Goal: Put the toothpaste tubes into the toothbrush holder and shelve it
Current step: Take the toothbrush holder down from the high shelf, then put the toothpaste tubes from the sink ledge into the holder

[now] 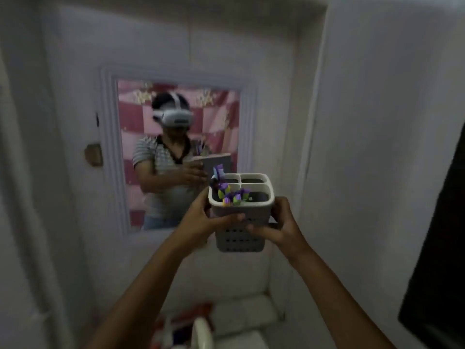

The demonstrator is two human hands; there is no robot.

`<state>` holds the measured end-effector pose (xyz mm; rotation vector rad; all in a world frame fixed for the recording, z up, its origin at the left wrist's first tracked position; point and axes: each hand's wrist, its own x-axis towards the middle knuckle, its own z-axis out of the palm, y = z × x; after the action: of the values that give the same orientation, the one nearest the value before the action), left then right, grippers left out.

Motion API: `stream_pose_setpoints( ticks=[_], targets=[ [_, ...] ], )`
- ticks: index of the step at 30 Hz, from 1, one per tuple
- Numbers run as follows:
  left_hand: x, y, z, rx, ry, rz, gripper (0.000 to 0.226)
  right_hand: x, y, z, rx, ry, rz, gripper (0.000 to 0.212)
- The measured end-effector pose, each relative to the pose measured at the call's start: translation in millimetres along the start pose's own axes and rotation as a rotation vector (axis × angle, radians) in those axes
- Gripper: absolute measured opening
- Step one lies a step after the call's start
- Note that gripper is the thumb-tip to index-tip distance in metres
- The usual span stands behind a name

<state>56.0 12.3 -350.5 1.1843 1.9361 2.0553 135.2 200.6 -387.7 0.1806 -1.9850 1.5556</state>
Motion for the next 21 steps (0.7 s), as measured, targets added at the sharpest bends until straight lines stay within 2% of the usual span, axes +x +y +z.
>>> stream_pose_setpoints(
  ticks=[1,4,5,7,11,13,17,21],
  targets=[
    [-15,-23,-4,0.048,-0.039,-0.067,0.065,-17,24,-2,0.009,-0.049,0.098,0.069],
    [-51,-83,-8,0.107,-0.191,-0.231,0.074,-63,79,-6,0.007,-0.150,0.314,0.101],
    [-62,-99,-6,0.108,-0.236,-0.267,0.078,-80,95,-5,0.002,-0.163,0.347,0.105],
    [-84,-126,-3,0.100,-0.292,-0.341,0.076,-113,126,-1,0.007,-0.145,0.375,0.101],
    [-92,-139,6,0.095,-0.398,-0.394,0.073,-145,159,0,-0.047,-0.008,0.393,0.112],
    [-85,-144,9,0.108,-0.438,-0.399,0.072,-152,165,3,-0.037,0.051,0.365,0.108],
    [-70,-158,9,0.292,-0.442,-0.348,0.063,-157,166,22,-0.022,0.234,0.376,0.102],
    [-70,-184,-11,0.412,-0.353,-0.385,0.044,-164,176,54,-0.018,0.380,0.364,0.109]
  ],
)
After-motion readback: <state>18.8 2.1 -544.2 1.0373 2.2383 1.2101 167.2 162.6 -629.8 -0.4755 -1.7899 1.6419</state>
